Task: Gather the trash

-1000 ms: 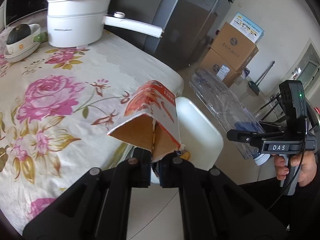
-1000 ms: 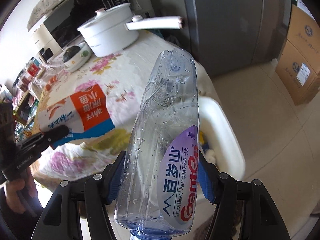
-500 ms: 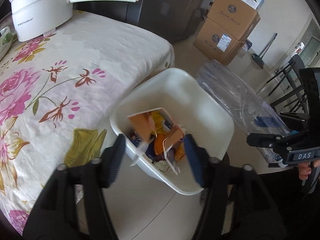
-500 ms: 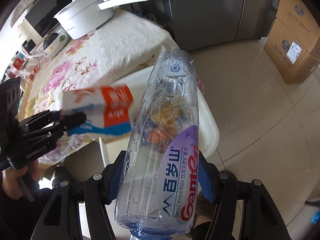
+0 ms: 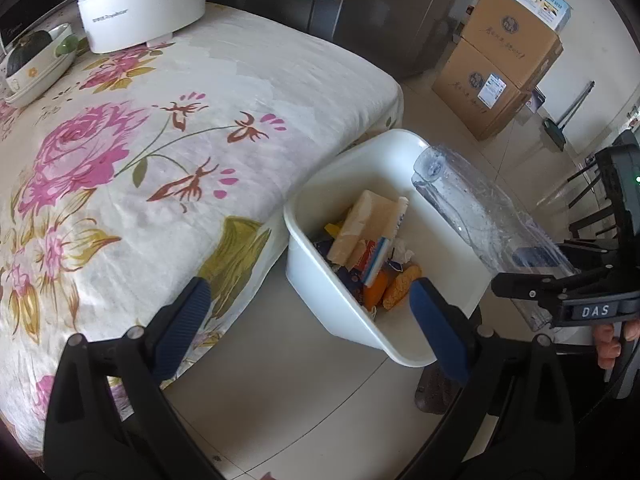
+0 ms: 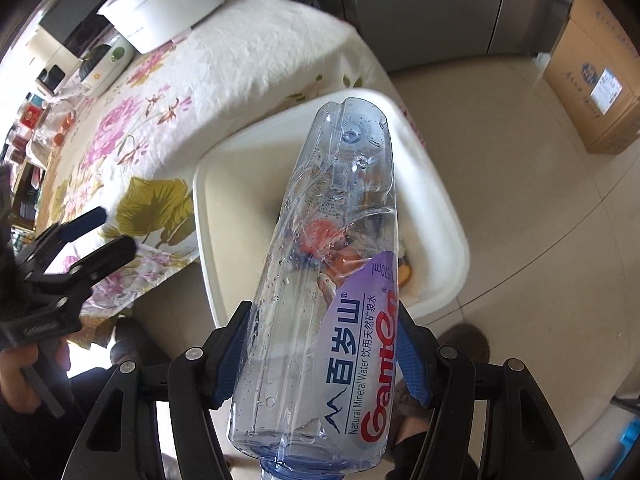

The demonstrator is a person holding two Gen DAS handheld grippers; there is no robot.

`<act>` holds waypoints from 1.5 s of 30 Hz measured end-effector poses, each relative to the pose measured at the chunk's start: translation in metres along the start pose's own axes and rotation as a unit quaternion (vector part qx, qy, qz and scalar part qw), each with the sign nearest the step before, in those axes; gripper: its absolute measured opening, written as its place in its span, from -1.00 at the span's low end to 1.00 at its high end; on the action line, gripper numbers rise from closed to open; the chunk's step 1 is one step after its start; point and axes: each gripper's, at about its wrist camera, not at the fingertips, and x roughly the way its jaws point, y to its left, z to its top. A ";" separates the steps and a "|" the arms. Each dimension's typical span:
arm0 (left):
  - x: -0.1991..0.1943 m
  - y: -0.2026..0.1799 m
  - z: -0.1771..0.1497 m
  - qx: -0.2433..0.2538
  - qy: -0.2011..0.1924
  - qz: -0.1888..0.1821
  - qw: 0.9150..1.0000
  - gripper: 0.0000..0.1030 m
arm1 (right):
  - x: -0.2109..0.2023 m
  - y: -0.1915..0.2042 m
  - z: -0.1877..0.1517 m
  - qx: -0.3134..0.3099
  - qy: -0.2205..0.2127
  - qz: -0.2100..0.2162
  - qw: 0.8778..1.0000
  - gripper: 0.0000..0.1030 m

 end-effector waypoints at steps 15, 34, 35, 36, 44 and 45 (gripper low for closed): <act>-0.052 0.026 -0.047 -0.114 -0.070 0.105 0.985 0.93 | -0.049 0.026 -0.016 0.031 -0.123 -0.030 0.991 0.76; -0.146 0.004 -0.088 -0.109 -0.206 0.178 0.956 0.93 | -0.133 0.095 -0.095 -0.045 -0.341 -0.138 0.929 1.00; -0.150 0.003 -0.088 -0.107 -0.215 0.181 0.954 0.93 | -0.134 0.096 -0.095 -0.048 -0.344 -0.134 0.928 1.00; -0.152 0.001 -0.088 -0.105 -0.222 0.182 0.952 0.94 | -0.135 0.098 -0.095 -0.050 -0.347 -0.130 0.928 1.00; -0.158 -0.003 -0.087 -0.101 -0.243 0.191 0.946 0.98 | -0.133 0.100 -0.092 -0.043 -0.344 -0.116 0.931 1.00; -0.158 -0.003 -0.087 -0.101 -0.242 0.190 0.946 0.98 | -0.133 0.100 -0.092 -0.044 -0.345 -0.118 0.930 1.00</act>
